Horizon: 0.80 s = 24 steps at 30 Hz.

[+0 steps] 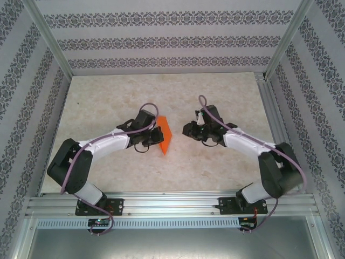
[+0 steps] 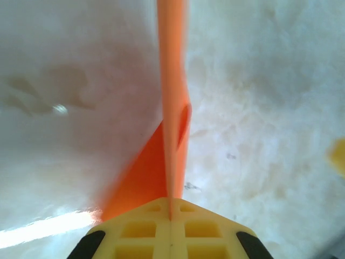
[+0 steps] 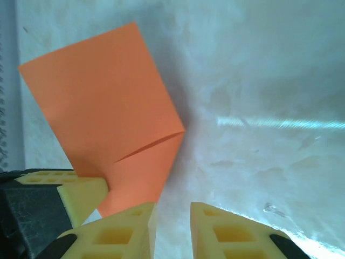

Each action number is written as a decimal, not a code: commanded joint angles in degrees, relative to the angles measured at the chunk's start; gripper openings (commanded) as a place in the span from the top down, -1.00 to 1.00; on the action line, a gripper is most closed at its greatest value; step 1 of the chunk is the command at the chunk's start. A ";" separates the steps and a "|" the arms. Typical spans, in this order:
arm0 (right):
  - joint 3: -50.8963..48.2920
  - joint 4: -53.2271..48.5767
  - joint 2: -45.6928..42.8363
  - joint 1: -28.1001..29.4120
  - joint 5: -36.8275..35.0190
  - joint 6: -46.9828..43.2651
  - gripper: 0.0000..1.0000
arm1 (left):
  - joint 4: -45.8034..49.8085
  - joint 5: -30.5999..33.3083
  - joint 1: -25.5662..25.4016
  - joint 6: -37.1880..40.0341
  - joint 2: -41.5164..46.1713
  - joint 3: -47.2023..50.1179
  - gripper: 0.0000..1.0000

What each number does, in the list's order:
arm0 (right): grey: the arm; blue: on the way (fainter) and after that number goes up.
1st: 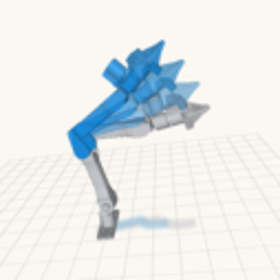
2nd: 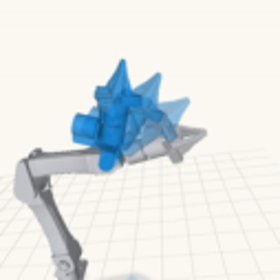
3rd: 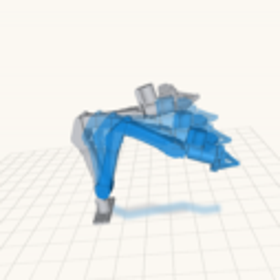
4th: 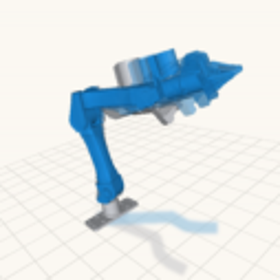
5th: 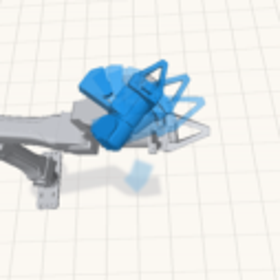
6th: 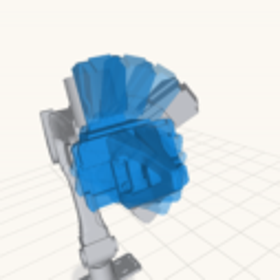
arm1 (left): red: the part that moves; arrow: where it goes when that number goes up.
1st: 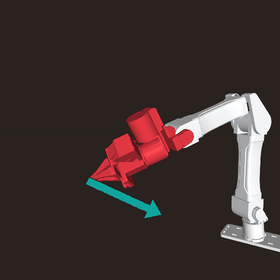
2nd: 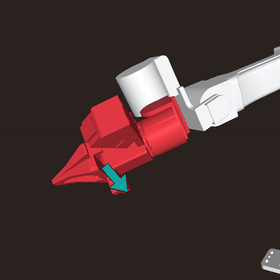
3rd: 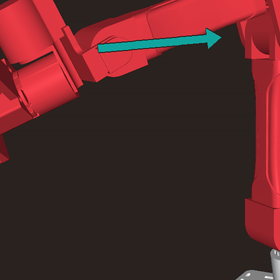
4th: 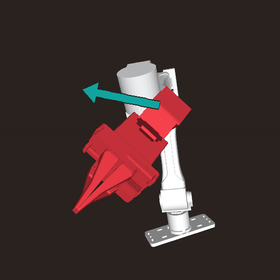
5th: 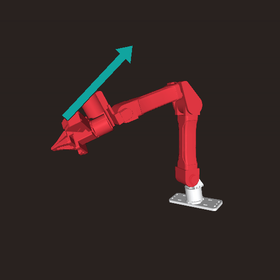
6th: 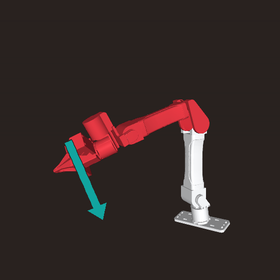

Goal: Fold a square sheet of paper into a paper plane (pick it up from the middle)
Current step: Turn over the paper at the center of the table.

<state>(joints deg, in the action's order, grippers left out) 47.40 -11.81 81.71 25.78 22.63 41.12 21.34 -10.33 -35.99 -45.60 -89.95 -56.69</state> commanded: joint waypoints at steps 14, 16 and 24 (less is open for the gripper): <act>-12.20 -16.64 -22.15 -20.65 -4.14 -8.93 0.40 | 53.21 45.44 -20.76 6.83 -29.89 -39.38 1.00; -12.59 -16.78 -22.68 -21.33 -3.84 -9.42 0.38 | 53.33 43.29 -22.19 6.43 -32.46 -41.20 1.00; -12.71 -17.07 -21.81 -22.00 -3.25 -10.80 0.35 | 50.13 33.54 -25.18 6.33 -35.55 -45.27 0.47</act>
<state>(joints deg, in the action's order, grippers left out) 35.46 -28.97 59.79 4.34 19.14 31.75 71.42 27.49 -60.45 -38.94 -125.80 -99.74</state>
